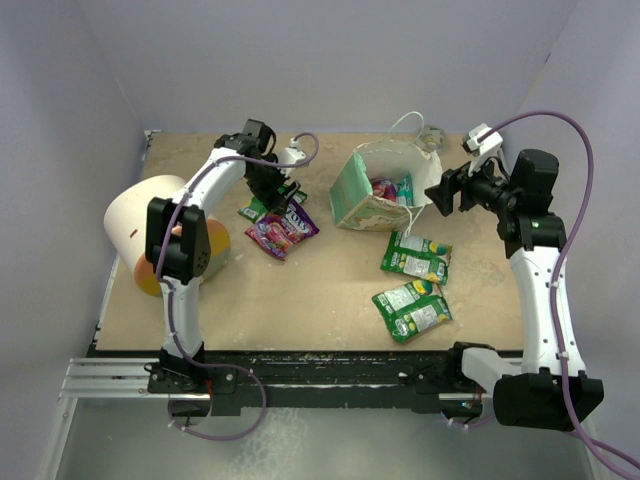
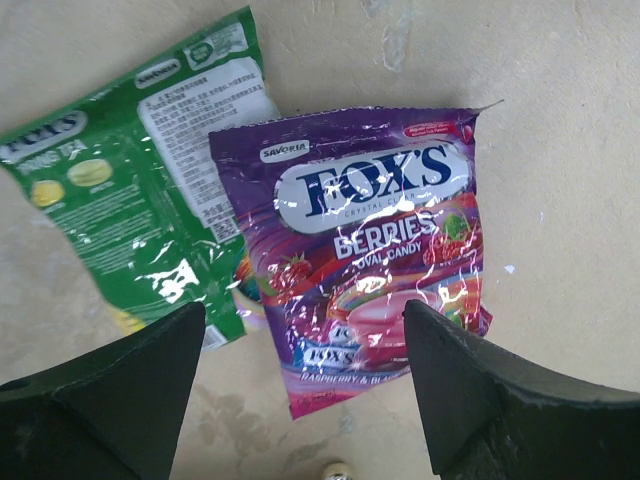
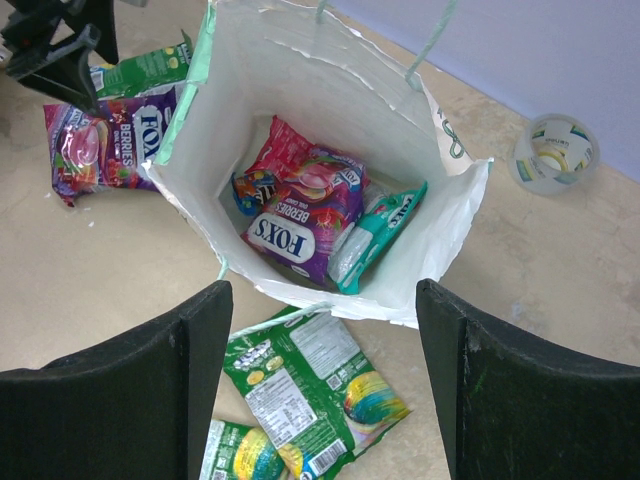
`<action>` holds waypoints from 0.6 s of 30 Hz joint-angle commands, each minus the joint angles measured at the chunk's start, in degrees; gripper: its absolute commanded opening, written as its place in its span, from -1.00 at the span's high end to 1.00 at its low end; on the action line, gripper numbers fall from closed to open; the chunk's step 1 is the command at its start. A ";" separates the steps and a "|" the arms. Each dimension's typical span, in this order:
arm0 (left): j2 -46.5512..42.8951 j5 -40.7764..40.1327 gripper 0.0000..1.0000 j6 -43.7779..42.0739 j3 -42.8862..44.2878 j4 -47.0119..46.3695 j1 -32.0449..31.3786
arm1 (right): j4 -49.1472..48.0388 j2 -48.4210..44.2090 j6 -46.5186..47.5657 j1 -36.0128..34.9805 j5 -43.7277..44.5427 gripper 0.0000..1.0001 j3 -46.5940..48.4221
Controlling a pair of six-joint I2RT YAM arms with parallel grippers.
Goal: Place the snacks into the paper bag
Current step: Pick up the snack from the center of the board.
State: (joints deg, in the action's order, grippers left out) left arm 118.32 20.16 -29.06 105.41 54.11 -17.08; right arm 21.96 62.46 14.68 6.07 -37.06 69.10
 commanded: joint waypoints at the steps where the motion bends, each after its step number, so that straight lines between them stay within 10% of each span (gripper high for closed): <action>1: 4.03 2.35 -0.66 2.79 5.88 3.44 -0.17 | -1.16 -1.59 -0.36 0.26 -0.92 -0.53 1.79; 18: 9.21 5.68 -0.34 2.34 1.45 0.82 -0.13 | -1.73 -1.47 -0.35 0.26 -0.79 -0.53 1.13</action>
State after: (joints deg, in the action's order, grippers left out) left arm 127.63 23.00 -27.51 108.71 56.69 -17.08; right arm 21.93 61.95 14.68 6.07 -37.04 69.10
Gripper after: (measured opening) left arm 0.712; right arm 0.762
